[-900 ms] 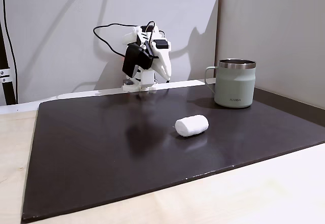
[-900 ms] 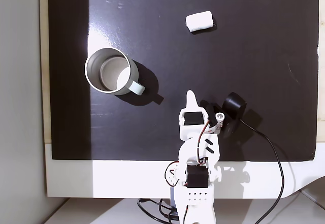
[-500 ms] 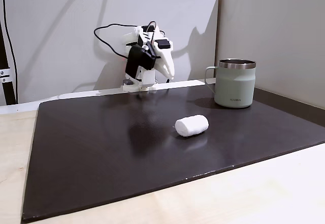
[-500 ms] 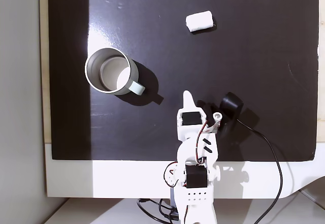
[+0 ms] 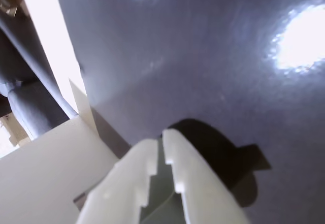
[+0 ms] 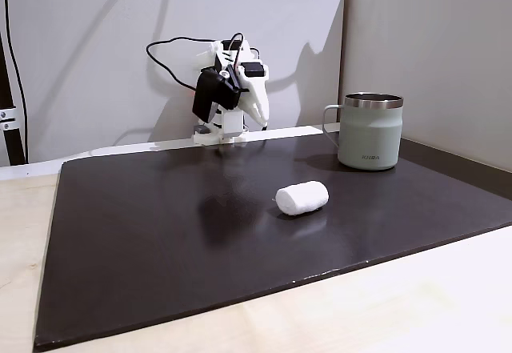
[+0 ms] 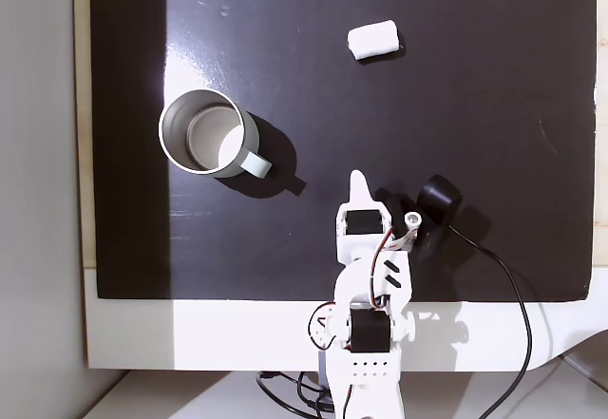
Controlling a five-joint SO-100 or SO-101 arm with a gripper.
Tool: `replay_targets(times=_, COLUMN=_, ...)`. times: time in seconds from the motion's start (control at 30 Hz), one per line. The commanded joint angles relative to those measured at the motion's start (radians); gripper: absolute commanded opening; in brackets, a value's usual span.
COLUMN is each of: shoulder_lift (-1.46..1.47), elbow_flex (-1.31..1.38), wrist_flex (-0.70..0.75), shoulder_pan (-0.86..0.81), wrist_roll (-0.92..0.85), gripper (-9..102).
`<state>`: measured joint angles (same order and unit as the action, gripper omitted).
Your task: Grasp a gauze and put it in the cup.
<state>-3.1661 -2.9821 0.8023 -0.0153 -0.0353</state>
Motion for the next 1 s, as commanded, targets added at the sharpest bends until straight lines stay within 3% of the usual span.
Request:
replay_targets(times=0.0, shoulder_lift=0.021, elbow_flex=0.127, wrist_flex=0.023, shoulder_pan=-0.012, wrist_roll=-0.011, gripper=0)
replay_targets(times=0.43, shoulder_lift=0.857, elbow_flex=0.801, wrist_flex=0.049, shoulder_pan=-0.035, wrist_roll=0.107, gripper=0)
replay_targets(times=0.97, shoulder_lift=1.517, elbow_flex=1.385, wrist_flex=0.261, shoulder_pan=-0.086, wrist_roll=0.081, gripper=27)
